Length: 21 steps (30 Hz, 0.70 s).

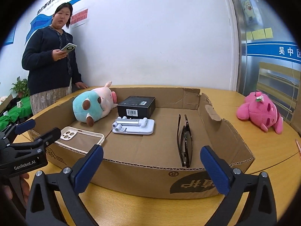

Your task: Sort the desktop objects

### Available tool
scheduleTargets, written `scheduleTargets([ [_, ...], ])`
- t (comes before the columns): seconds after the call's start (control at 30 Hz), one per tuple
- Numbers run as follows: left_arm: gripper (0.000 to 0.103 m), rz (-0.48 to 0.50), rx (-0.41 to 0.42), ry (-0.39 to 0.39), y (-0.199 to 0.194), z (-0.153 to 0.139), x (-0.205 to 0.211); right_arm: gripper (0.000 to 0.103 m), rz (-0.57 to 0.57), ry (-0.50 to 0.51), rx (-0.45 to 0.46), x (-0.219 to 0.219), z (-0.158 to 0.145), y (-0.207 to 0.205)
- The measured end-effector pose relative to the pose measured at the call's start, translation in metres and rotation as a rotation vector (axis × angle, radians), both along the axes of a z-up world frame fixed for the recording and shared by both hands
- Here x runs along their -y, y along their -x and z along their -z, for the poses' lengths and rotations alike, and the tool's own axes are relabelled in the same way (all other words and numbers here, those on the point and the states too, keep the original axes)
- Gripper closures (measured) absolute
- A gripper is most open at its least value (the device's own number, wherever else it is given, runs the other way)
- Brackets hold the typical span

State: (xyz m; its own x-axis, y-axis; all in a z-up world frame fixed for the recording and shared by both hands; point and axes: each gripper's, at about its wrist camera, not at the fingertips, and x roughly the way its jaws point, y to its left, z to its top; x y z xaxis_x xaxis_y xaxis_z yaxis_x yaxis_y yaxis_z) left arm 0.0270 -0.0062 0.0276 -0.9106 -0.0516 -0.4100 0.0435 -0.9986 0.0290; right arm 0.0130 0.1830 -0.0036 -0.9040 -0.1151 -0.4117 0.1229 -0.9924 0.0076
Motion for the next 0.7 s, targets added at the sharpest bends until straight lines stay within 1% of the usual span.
scheduleTargets([
  [0.7, 0.001, 0.011, 0.001, 0.000, 0.0076, -0.0003, 0.0006, 0.000, 0.004, -0.001, 0.001, 0.0000, -0.0011, 0.0004],
])
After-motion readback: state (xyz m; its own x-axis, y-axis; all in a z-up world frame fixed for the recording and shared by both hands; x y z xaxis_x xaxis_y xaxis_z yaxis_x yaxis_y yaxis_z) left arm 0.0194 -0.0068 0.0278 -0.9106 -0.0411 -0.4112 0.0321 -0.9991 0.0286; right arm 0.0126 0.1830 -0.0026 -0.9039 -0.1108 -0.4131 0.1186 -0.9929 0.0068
